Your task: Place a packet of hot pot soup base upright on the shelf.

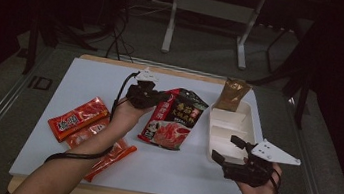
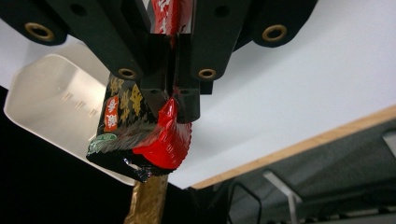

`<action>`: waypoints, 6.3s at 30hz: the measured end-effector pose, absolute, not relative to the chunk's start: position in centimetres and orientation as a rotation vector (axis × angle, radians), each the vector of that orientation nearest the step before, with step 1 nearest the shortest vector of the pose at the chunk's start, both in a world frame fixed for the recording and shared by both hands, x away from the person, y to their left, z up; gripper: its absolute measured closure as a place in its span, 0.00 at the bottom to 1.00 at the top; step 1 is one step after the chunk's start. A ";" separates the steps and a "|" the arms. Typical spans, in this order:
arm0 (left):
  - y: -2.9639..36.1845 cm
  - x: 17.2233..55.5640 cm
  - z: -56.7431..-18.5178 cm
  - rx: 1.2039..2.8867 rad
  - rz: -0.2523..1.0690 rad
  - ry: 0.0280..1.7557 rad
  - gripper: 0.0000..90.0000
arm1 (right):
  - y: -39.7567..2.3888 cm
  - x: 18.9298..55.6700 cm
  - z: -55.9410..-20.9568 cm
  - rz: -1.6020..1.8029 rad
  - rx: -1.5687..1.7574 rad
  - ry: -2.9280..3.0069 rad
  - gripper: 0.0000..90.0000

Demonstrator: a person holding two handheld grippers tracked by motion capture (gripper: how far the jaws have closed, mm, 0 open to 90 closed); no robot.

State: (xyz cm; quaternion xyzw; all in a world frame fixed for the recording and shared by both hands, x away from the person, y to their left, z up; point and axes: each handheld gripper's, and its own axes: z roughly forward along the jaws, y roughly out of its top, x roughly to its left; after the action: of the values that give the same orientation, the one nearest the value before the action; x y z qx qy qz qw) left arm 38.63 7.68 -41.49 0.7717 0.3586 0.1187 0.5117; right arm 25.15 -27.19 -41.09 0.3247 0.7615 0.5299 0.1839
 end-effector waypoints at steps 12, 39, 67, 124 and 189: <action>8.8 37.2 -40.4 1.741 0.151 0.730 0.97 | -25.7 28.5 -39.0 1.480 0.899 2.161 0.21; 6.7 35.6 -39.4 1.616 -0.001 0.603 0.96 | -24.5 31.4 -37.4 1.638 0.937 2.234 0.81; 7.8 34.5 -38.8 1.675 0.051 0.576 0.21 | -26.4 30.7 -33.2 1.612 0.830 2.184 0.85; 8.3 24.3 -49.7 1.832 0.091 0.581 0.01 | -36.3 41.7 -34.4 1.579 0.979 2.022 0.84; 8.8 25.0 -50.4 1.827 0.117 0.569 0.01 | -38.8 40.1 -41.3 1.458 1.205 1.976 0.27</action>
State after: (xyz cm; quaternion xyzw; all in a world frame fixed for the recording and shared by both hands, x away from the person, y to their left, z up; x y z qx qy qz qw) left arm 25.00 8.81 -50.42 0.7800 0.2430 0.0498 0.5745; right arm 40.13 -38.85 -41.35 0.4316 0.7076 0.5219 0.2017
